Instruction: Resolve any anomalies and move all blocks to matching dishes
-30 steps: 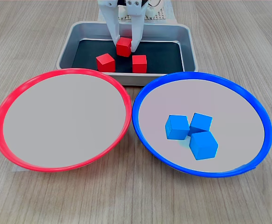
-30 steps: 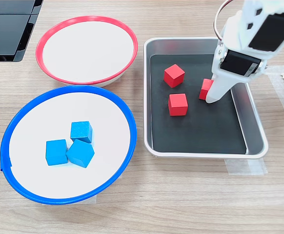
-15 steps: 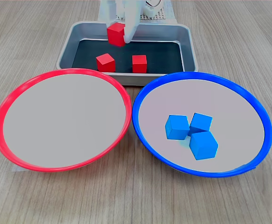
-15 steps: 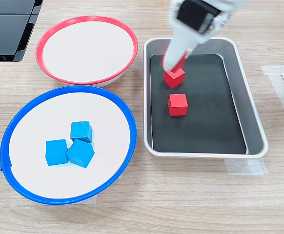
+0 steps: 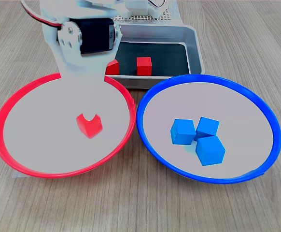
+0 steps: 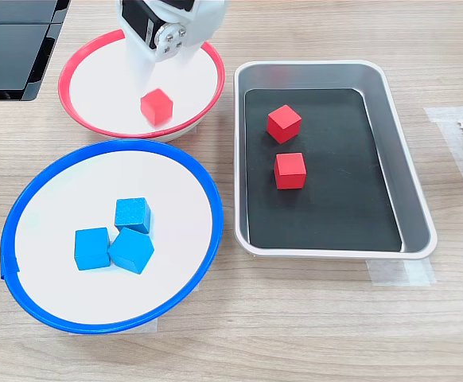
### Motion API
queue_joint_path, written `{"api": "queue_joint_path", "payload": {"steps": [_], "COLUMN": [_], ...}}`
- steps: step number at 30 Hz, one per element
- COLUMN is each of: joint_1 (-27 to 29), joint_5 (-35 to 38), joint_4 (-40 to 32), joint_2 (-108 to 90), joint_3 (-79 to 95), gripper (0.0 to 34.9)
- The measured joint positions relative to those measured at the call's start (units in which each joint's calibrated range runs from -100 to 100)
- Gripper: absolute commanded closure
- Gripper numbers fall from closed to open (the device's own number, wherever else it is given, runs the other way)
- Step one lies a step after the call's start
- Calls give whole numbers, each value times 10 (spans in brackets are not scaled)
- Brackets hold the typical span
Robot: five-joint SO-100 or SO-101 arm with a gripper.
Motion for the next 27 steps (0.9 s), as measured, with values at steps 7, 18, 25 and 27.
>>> {"api": "queue_joint_path", "payload": {"steps": [7, 18, 25, 27], "joint_1": [-15, -82, -96, -108], "joint_5": [8, -58, -165, -180], "joint_4": [9, 78, -8, -18], "joint_2": [-94, -487, -474, -448], "joint_3": [85, 501, 607, 607], "gripper": [228, 175, 162, 168]}}
